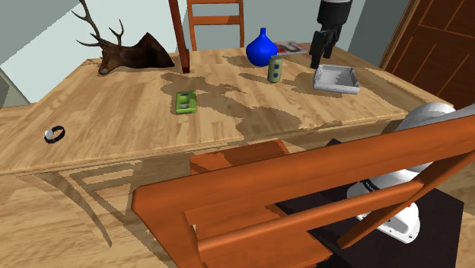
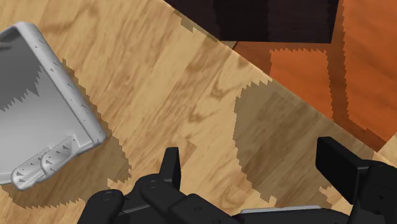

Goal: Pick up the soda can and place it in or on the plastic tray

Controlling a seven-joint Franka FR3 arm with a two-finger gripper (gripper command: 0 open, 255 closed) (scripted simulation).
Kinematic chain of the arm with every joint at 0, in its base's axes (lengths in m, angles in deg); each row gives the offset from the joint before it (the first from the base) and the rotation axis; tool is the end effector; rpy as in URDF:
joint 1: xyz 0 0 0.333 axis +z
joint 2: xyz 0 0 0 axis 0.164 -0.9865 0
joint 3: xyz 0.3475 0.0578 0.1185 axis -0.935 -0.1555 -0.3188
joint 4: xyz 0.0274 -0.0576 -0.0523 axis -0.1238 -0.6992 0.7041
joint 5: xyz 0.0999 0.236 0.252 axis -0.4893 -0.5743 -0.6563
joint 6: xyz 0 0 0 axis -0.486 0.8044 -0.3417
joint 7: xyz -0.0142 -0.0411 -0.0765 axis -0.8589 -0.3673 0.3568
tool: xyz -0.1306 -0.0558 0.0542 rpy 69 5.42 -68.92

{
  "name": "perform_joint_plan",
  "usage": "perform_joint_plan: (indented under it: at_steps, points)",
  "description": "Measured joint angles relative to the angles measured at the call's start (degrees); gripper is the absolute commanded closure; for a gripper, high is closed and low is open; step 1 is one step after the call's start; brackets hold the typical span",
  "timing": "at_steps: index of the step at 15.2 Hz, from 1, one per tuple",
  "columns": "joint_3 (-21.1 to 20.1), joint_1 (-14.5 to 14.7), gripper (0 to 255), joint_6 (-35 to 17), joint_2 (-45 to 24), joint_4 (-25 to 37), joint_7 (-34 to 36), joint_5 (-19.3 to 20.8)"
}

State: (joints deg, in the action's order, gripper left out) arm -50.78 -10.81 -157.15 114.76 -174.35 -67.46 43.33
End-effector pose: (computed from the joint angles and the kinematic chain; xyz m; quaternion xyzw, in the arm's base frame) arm 0.2440 0.0080 0.5902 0.9985 0.0471 0.0025 0.0283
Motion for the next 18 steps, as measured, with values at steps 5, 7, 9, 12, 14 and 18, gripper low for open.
perform_joint_plan:
  at_steps: [5, 7, 9, 12, 14, 18]
  points:
    - [1.43, -0.79, 0, -3.49, -5.87, 2.3, -1.63, 1.2]
    - [2.46, -1.32, 0, -5.37, -10.03, 4.56, -2.83, 1.94]
    - [3.15, -1.68, 0, -7.16, -13.53, 6.25, -3.63, 2.4]
    - [4.38, -2.26, 0, -9.42, -20.32, 10.8, -5.12, 3.02]
    - [5.26, -2.68, 0, -10.8, -24.5, 13.61, -6.3, 3.31]
    - [6.74, -3.44, 0, -12.6, -33.21, 20.59, -8.49, 3.46]
